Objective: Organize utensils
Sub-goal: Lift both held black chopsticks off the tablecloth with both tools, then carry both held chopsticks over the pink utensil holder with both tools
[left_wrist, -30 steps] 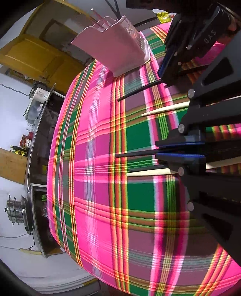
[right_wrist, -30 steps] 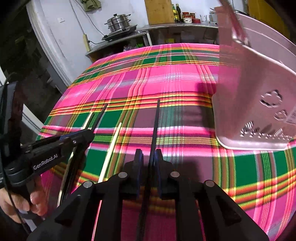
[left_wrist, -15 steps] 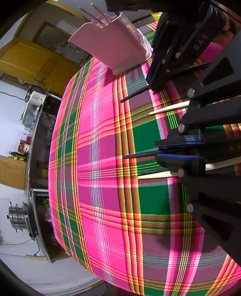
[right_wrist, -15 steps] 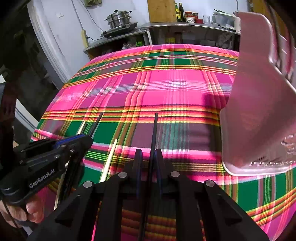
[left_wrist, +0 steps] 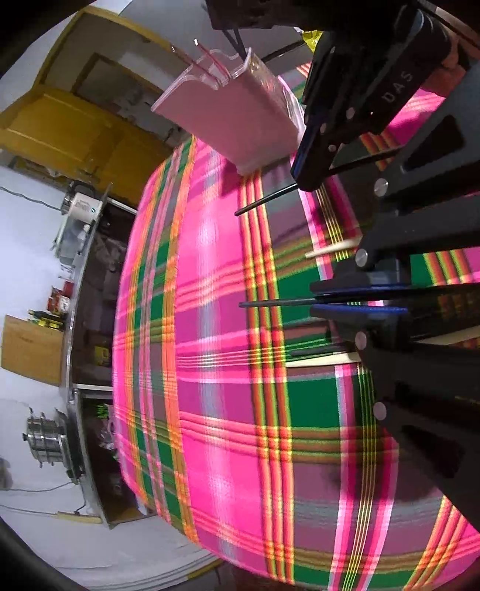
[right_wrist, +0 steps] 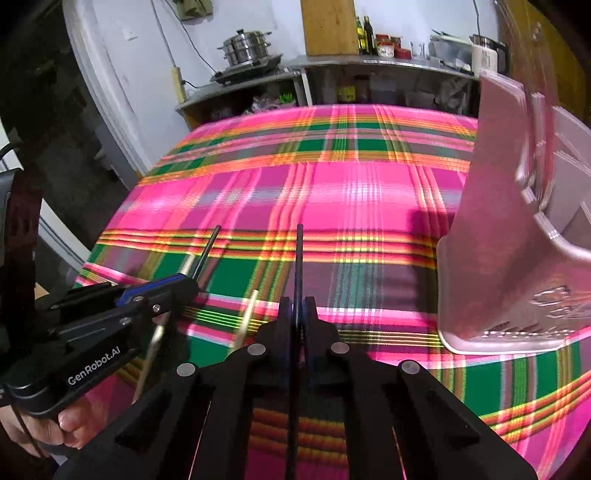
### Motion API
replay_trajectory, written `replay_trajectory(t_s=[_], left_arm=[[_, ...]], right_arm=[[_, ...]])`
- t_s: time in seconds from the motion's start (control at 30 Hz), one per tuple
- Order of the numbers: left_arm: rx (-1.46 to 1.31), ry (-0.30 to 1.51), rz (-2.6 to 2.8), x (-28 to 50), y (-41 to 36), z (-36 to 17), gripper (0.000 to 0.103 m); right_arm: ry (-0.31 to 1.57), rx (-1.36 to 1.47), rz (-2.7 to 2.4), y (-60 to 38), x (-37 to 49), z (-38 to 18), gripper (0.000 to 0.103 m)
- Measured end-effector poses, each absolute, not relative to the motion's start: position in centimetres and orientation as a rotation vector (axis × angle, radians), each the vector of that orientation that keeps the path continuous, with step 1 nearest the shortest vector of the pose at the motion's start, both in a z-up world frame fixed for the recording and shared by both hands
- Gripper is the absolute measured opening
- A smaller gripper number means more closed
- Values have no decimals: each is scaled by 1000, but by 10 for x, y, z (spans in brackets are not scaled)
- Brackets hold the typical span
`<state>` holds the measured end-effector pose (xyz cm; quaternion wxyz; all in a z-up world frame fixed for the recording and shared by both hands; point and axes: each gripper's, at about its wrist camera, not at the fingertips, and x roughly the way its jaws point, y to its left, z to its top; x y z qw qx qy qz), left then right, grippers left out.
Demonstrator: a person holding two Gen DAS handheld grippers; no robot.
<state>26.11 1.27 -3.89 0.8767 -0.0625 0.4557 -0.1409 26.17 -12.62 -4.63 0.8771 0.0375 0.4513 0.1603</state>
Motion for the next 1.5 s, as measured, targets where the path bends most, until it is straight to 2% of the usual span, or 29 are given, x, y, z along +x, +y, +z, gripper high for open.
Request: replay_trajectory(t_s=[0.47, 0.8, 1.17, 1.5], left_arm=[[-113, 803, -347, 212, 16, 52, 5], [-106, 735, -363, 183, 14, 98, 5], [-102, 700, -408, 174, -9, 131, 4], [-110, 727, -492, 183, -51, 138, 4]], right_arm=[[798, 97, 355, -147, 214, 26, 5], [714, 108, 361, -159, 183, 68, 5], [644, 117, 343, -179, 162, 101, 5], [621, 140, 303, -213, 152, 115, 5]])
